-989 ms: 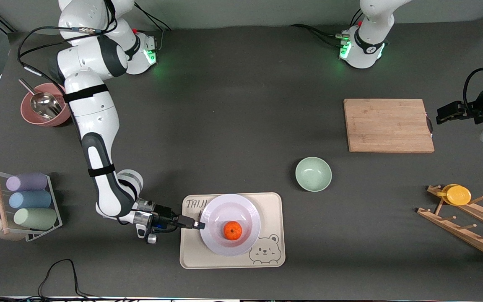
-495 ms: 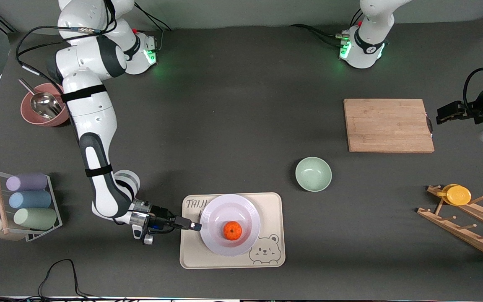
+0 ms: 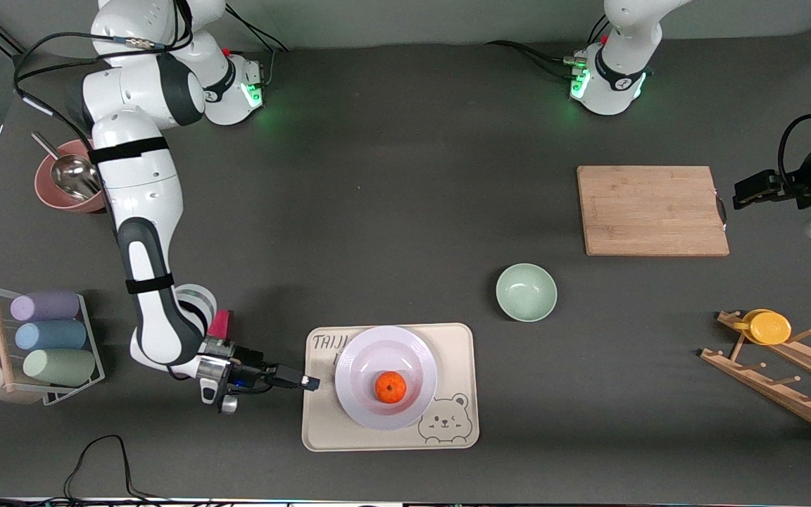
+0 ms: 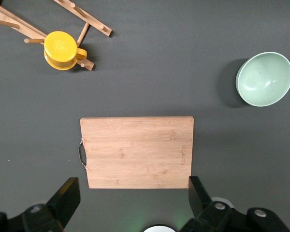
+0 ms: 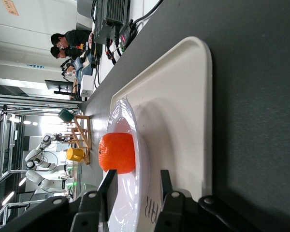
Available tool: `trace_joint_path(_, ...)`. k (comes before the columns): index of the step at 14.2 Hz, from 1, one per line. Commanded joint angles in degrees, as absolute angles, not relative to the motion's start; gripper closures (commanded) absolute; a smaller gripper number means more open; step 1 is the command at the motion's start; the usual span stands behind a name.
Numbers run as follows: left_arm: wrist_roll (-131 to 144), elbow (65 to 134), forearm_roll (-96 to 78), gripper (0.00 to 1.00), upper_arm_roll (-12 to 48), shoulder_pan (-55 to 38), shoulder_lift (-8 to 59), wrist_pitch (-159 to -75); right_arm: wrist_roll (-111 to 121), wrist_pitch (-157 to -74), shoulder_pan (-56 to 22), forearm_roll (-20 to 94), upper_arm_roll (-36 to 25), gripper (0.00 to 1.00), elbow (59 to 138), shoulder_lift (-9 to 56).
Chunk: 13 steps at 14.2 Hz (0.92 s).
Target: Place orange and plate with both arms
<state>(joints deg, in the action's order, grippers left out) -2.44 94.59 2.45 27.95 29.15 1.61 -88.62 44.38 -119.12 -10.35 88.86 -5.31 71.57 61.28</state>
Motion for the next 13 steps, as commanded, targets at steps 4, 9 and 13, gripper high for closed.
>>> trace_joint_path(4,-3.6,95.6,2.5,0.0,27.9,29.6,0.4,-89.9,28.4,-116.5,-8.3,70.3,-6.5,0.54,84.0,44.0)
trace_joint_path(9,-3.5,96.0,2.5,0.0,27.9,29.6,0.3,-89.9,19.1,-104.3,-6.9,47.1,-12.0,0.45,89.0,28.9)
trace_joint_path(13,-3.5,96.0,2.5,0.0,27.9,29.6,0.3,-90.0,14.8,-94.2,-4.4,28.4,-12.1,0.35,88.6,18.9)
